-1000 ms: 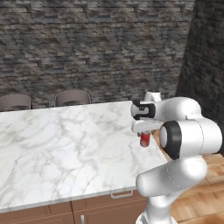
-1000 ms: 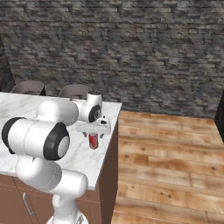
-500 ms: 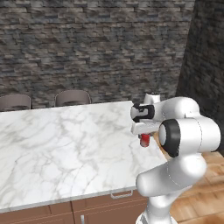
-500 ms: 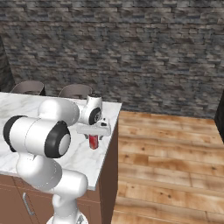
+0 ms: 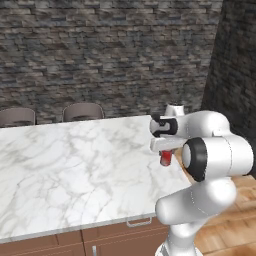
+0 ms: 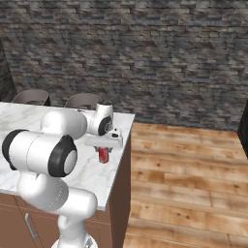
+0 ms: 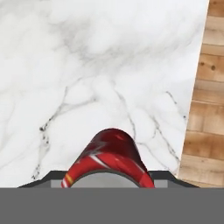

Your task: Four empty soda cans are scattered around the kitchen. Gather all the cans and cluster them next to the stove for recycling.

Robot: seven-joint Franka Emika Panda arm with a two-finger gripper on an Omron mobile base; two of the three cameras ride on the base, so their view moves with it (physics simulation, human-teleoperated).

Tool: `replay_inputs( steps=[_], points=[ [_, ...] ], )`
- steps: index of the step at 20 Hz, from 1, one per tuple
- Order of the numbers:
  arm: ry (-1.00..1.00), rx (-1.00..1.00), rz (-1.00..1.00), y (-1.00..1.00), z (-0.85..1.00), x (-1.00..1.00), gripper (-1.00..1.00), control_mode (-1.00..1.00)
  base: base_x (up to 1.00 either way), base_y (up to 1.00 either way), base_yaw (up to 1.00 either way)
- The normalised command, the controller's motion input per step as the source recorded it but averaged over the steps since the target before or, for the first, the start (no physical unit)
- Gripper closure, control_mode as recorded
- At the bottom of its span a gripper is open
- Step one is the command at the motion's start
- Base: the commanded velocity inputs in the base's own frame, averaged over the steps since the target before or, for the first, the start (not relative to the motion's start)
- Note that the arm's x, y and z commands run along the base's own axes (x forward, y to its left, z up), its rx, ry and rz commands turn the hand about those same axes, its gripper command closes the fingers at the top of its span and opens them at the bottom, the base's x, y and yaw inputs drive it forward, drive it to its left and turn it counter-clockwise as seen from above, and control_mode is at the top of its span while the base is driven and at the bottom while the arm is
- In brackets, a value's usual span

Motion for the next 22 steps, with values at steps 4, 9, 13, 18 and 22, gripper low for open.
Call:
replay_inputs(
  steps=[4,9,13,18,22],
  points=[
    [-0.08,0.0,0.0,0.0,0.53,-0.08,1.0,-1.0,0.0,0.0,0.0],
    [-0.03,0.0,0.0,-0.1,0.56,-0.21,1.0,-1.0,0.0,0.0,0.0],
    [0.0,-0.01,0.0,-0.1,0.37,-0.24,1.0,-1.0,0.0,0.0,0.0],
    [0.0,0.0,0.0,-0.13,0.4,-0.26,1.0,-1.0,0.0,0.0,0.0],
    [0.0,-0.02,0.0,0.0,0.42,-0.24,1.0,-1.0,0.0,0.0,0.0]
  ],
)
